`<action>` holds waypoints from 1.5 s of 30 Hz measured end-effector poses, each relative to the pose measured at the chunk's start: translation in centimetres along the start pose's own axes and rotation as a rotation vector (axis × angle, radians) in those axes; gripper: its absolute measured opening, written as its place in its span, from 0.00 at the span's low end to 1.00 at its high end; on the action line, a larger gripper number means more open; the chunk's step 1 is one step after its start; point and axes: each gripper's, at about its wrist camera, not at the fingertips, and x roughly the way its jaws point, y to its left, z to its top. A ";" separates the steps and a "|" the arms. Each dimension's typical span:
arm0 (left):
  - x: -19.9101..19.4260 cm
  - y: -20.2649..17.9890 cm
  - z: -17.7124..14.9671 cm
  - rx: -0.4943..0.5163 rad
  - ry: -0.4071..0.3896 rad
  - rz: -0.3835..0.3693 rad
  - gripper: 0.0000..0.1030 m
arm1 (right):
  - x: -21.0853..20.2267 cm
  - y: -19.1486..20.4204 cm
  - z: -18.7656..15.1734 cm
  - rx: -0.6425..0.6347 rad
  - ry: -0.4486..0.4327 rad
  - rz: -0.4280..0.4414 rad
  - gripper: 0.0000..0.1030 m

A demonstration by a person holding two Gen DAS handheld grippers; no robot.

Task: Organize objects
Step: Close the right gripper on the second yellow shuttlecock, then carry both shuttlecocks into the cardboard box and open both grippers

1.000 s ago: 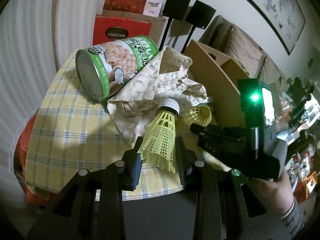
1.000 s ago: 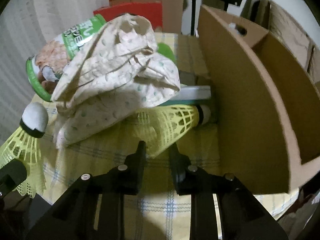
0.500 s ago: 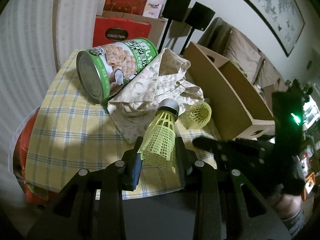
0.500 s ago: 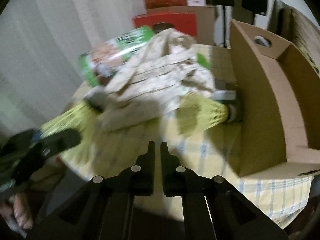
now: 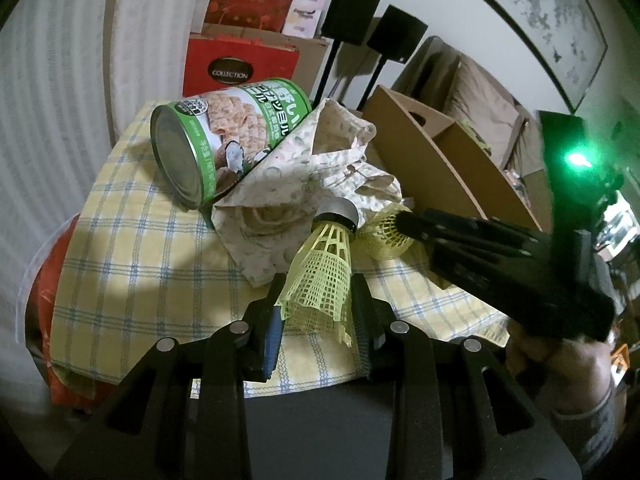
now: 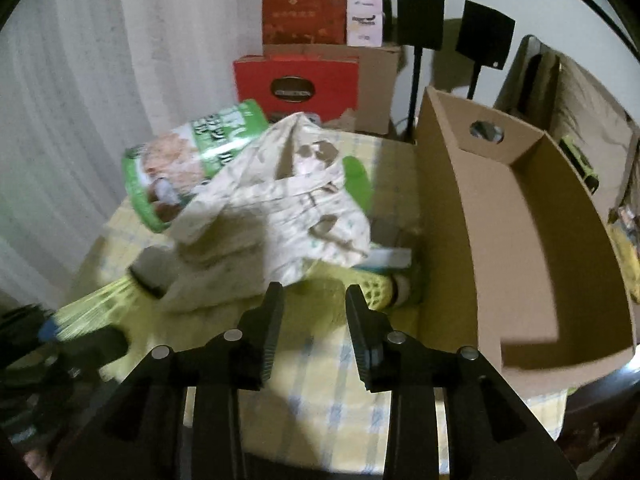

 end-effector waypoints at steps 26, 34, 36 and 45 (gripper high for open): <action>-0.3 0.6 0.2 -0.019 -0.007 -0.009 0.28 | -1.8 0.0 -1.4 -0.046 0.020 0.103 0.03; -1.1 0.1 0.6 -0.004 -0.019 -0.017 0.28 | -4.6 -0.2 -0.4 -0.024 -0.042 0.116 0.03; -1.2 -0.2 0.9 0.003 -0.023 -0.022 0.28 | -5.4 -0.6 -0.1 -0.018 -0.062 0.112 0.03; -1.7 -3.2 2.5 0.055 -0.042 -0.050 0.28 | -9.0 -3.4 0.7 0.032 -0.146 0.071 0.03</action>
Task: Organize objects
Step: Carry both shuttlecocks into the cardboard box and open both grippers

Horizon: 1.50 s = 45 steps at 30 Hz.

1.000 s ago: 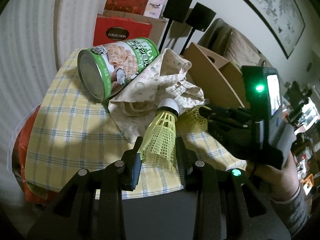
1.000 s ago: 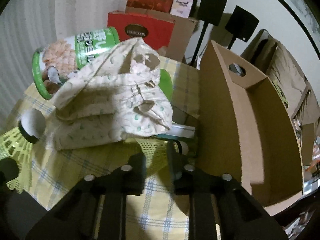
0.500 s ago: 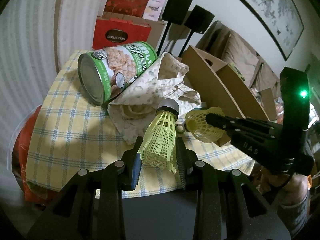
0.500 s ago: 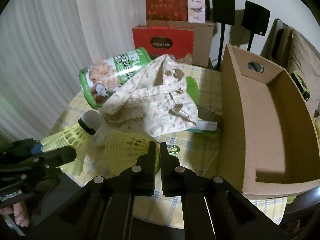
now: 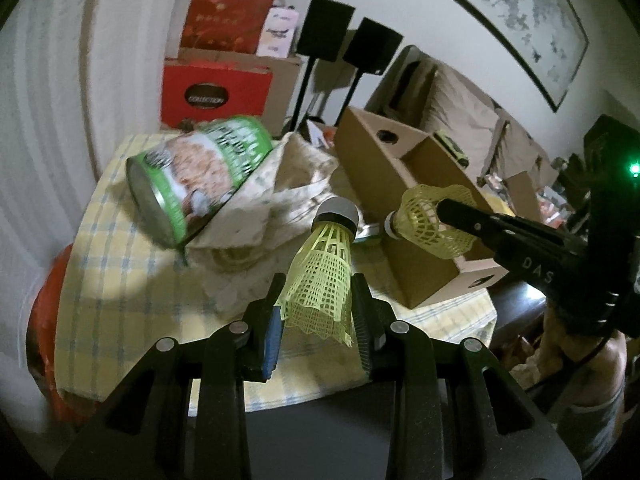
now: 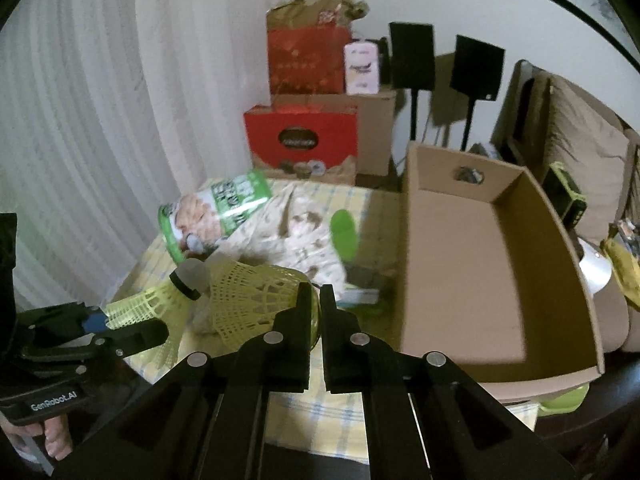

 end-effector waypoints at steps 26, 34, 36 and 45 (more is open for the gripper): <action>4.5 -12.8 5.1 0.165 -0.018 -0.003 0.28 | -6.2 -10.4 -0.9 0.164 -0.128 -0.155 0.03; 7.6 -17.0 5.5 0.204 -0.002 -0.015 0.28 | -6.5 -14.1 -1.6 0.216 -0.128 -0.214 0.03; 8.5 -17.7 5.6 0.206 0.006 -0.016 0.28 | -6.5 -14.9 -1.8 0.226 -0.125 -0.228 0.03; 11.4 -18.5 5.8 0.196 0.029 -0.018 0.33 | -5.3 -17.6 -2.0 0.244 -0.102 -0.271 0.04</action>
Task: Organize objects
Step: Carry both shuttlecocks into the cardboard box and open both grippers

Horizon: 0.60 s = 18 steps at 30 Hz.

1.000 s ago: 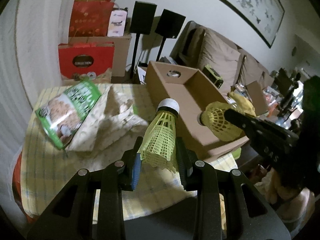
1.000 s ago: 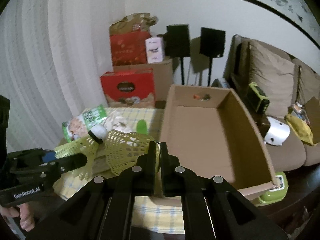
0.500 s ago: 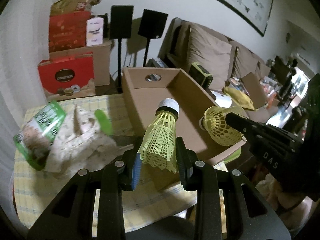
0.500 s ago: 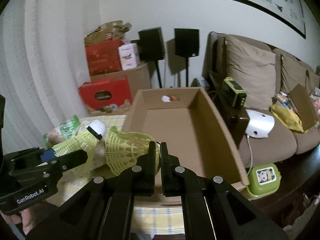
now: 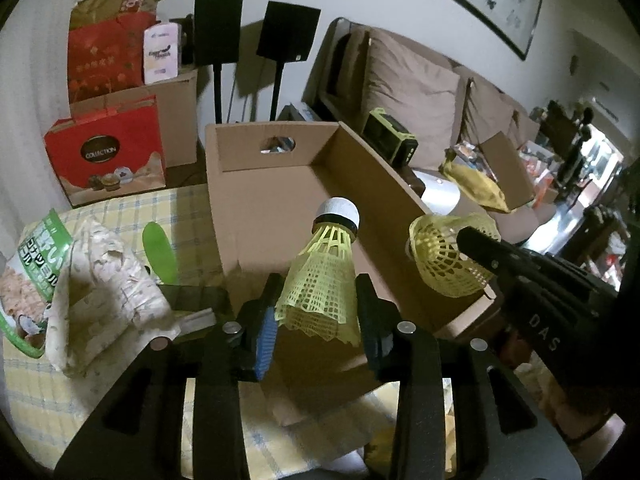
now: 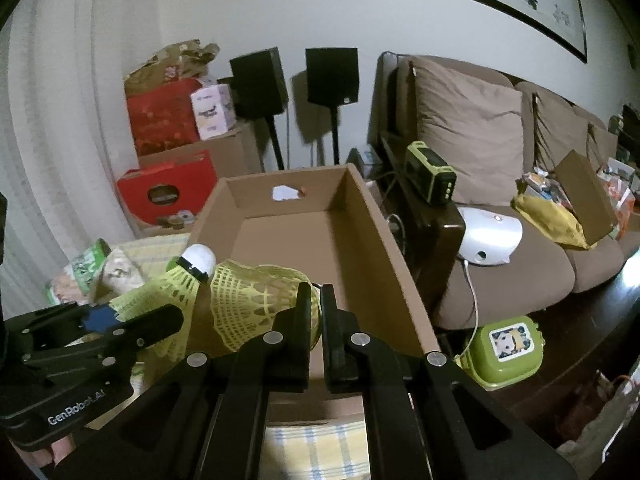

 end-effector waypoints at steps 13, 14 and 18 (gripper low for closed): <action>0.2 0.2 0.3 0.012 -0.038 0.033 0.72 | 2.6 -1.7 -0.5 0.021 0.064 -0.030 0.36; -0.1 0.4 0.4 0.007 -0.046 0.040 0.74 | 2.4 -1.8 -0.5 0.022 0.062 -0.035 0.39; -1.0 1.2 0.4 -0.008 -0.069 0.063 0.84 | 1.7 -2.0 -0.3 0.028 0.041 -0.051 0.62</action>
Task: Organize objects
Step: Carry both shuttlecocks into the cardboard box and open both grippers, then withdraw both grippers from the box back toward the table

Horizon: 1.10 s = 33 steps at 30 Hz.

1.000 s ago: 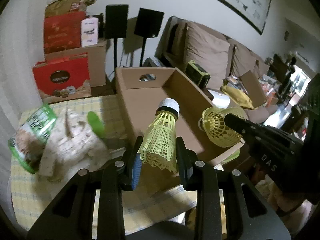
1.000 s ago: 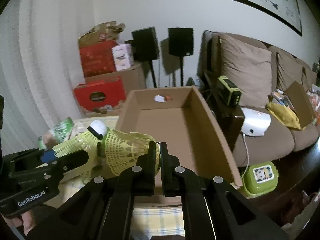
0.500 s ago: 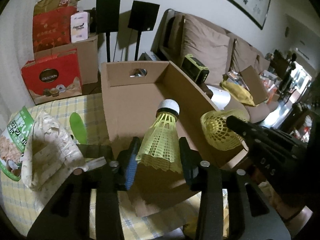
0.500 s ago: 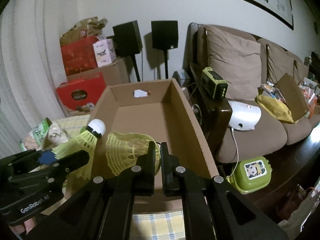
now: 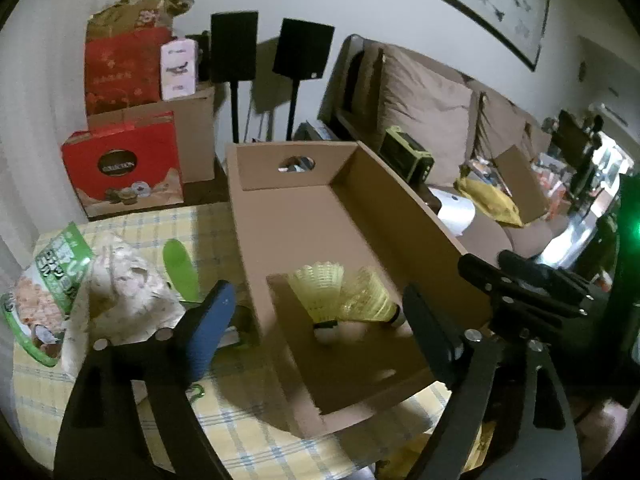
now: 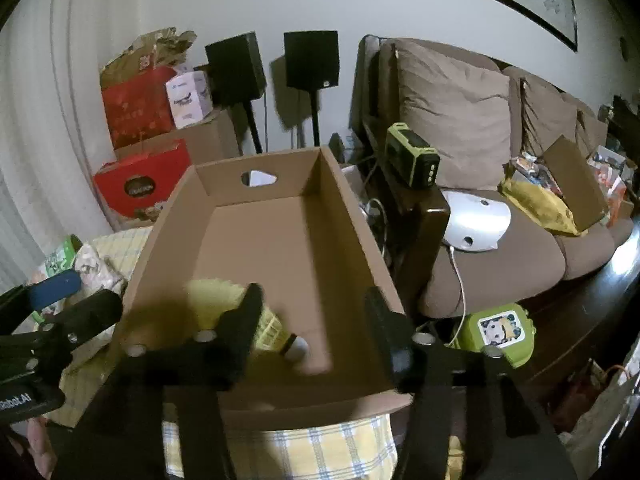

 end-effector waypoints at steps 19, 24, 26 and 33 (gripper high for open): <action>-3.6 2.9 -0.5 0.000 -0.046 0.073 1.00 | -2.8 2.7 0.9 -0.036 -0.052 0.003 0.99; -4.6 4.2 -0.5 -0.021 -0.051 0.085 1.00 | -3.4 4.0 0.8 -0.058 -0.061 0.011 1.00; -4.9 4.6 -0.6 -0.023 -0.053 0.095 1.00 | -3.6 4.6 0.8 -0.066 -0.064 0.018 1.00; -6.6 6.9 -1.0 -0.036 -0.052 0.128 1.00 | -4.3 6.9 0.8 -0.093 -0.063 0.055 1.00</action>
